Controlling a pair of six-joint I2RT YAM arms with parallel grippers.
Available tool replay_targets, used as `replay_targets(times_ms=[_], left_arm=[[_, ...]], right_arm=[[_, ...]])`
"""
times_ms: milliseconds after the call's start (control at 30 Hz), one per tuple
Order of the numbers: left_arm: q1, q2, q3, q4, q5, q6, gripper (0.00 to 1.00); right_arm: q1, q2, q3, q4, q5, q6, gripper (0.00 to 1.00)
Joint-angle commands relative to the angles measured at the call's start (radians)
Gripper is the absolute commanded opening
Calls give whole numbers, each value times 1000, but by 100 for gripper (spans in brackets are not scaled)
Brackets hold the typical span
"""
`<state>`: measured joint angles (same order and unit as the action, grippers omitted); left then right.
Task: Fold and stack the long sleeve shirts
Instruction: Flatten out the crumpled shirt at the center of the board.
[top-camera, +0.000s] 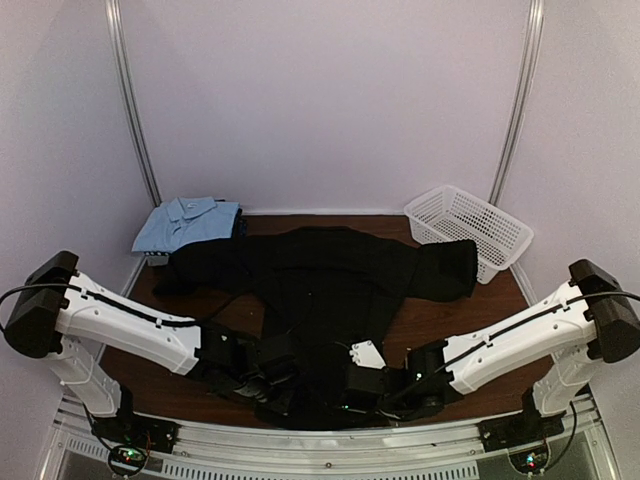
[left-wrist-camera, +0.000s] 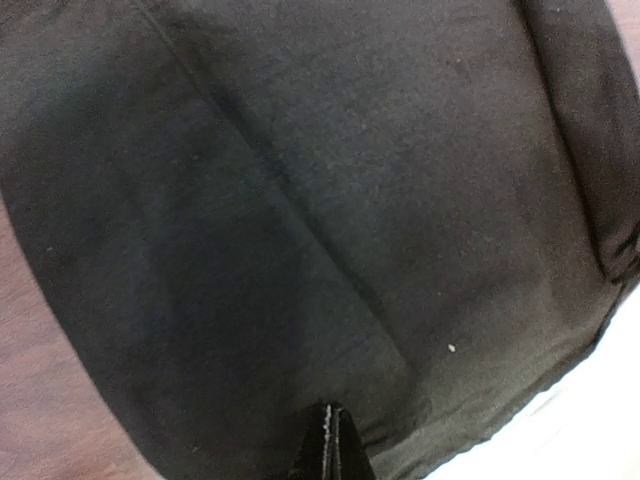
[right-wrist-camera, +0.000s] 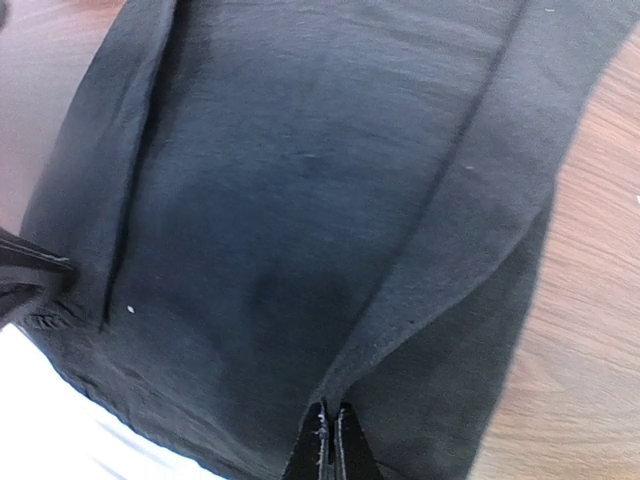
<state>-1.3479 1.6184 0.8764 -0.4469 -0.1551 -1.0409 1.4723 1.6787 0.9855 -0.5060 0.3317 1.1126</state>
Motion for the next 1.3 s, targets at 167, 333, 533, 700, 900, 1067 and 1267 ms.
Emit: replay_targets(times_ms=[167,333,533,700,900,1067,1267], left_arm=[[1,-14,33,-18,21,22,1],[1,9,77,-22,32,45,22],[1,69,128,-58,42,74,35],[0,127,176,-127,31,93,40],[-4,136,183,-170,20,87,38],[-5,98,165,-219,-14,56,11],[-3,-6,98,-300,-56,-29,0]], right_arm=[[-15,-141,-150,-88,41,105,0],[-15,-238,-271,-108,26,203,0],[-17,-345,-360,-120,24,258,0],[-17,-370,-379,-138,24,277,0],[-17,-378,-393,-135,21,279,0],[-19,-387,-398,-148,20,279,0],[-29,-410,-420,-160,7,281,0]])
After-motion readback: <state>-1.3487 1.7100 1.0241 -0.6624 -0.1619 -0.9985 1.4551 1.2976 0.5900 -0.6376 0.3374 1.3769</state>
